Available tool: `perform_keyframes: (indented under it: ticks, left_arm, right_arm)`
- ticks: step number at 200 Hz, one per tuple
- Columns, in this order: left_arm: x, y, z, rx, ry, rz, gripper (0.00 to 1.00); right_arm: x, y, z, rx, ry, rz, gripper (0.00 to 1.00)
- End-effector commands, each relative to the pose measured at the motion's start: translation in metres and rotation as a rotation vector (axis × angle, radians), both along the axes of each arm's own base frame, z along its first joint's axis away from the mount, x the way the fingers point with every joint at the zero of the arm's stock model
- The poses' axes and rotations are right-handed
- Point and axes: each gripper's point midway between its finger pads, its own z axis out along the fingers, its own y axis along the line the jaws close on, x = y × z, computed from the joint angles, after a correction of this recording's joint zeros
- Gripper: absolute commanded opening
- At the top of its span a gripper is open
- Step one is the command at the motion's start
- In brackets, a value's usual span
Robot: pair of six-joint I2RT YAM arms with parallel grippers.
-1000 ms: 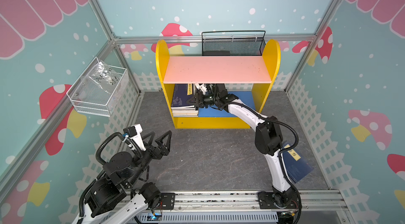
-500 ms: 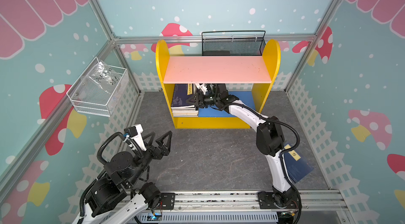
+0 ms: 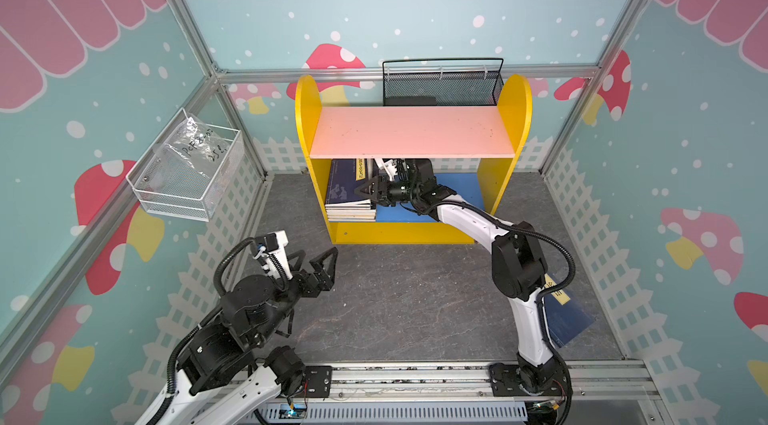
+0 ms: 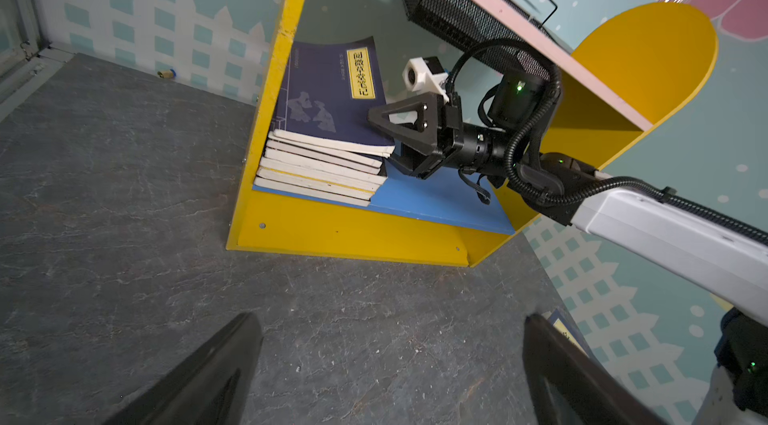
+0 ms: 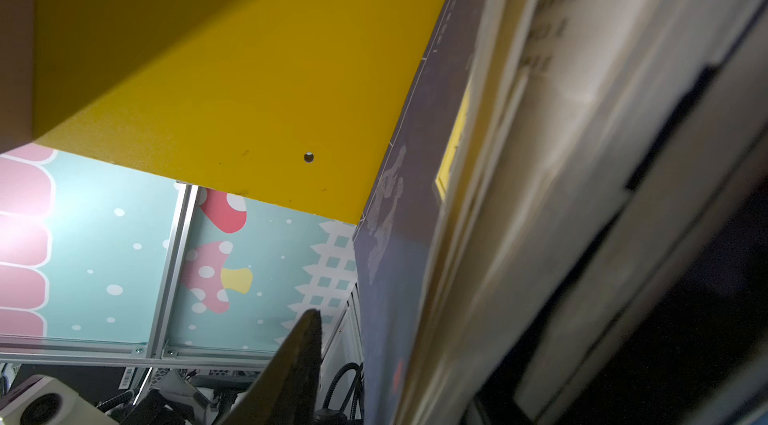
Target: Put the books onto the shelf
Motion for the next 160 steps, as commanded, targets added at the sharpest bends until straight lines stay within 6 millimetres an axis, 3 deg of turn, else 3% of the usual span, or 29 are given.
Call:
perform_keyframes:
  ticks: [1, 28, 87, 107, 160]
  left_arm:
    - [0.01, -0.022, -0.017, 0.004, 0.078, -0.055, 0.99]
    - [0.025, -0.039, -0.018, -0.027, 0.104, -0.092, 0.99]
    - [0.076, -0.013, -0.019, -0.22, 0.165, -0.043, 0.99]
    - [0.089, -0.014, -0.017, -0.311, 0.164, -0.079, 0.99]
    - [0.108, -0.019, -0.017, -0.306, 0.166, -0.103, 0.99]
  right_arm:
    - [-0.004, -0.001, 0.055, 0.081, -0.139, -0.032, 0.47]
    - [-0.004, 0.0, 0.054, 0.086, -0.134, -0.033, 0.45]
    - [-0.006, -0.001, 0.049, 0.099, -0.119, -0.035, 0.44]
    - [-0.007, -0.001, 0.05, 0.111, -0.12, -0.035, 0.44]
    - [-0.009, 0.001, 0.047, 0.112, -0.116, -0.028, 0.44]
